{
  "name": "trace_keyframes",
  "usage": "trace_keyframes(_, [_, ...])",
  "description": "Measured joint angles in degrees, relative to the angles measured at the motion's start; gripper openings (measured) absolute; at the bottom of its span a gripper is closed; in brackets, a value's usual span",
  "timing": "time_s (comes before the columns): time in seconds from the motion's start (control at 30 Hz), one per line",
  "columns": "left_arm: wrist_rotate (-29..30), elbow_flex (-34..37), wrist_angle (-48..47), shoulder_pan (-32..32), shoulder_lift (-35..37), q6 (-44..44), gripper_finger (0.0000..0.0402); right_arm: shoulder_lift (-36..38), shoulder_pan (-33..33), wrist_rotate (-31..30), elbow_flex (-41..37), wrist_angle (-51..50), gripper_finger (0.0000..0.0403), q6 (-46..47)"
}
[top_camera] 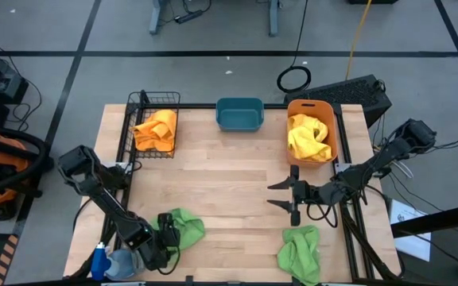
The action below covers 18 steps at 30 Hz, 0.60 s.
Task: Sort microfiber towel by color & place in baskets
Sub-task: Put the left green microfiber cloth into the blue bin
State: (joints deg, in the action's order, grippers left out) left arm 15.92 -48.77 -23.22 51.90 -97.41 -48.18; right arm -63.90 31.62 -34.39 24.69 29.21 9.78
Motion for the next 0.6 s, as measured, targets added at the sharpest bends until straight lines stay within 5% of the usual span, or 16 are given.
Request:
trace_keyframes(0.3, [0.77,-0.40,1.52,-1.19,-4.25,4.16,0.0315,0.00,0.00,-0.07,0.00,-0.23,0.0196,-0.02])
trace_keyframes(0.6, [2.67,-0.13,4.32,-4.79,-4.59,10.45,0.0127,0.00,0.00,-0.07,0.00,-0.41,0.0196,-0.02])
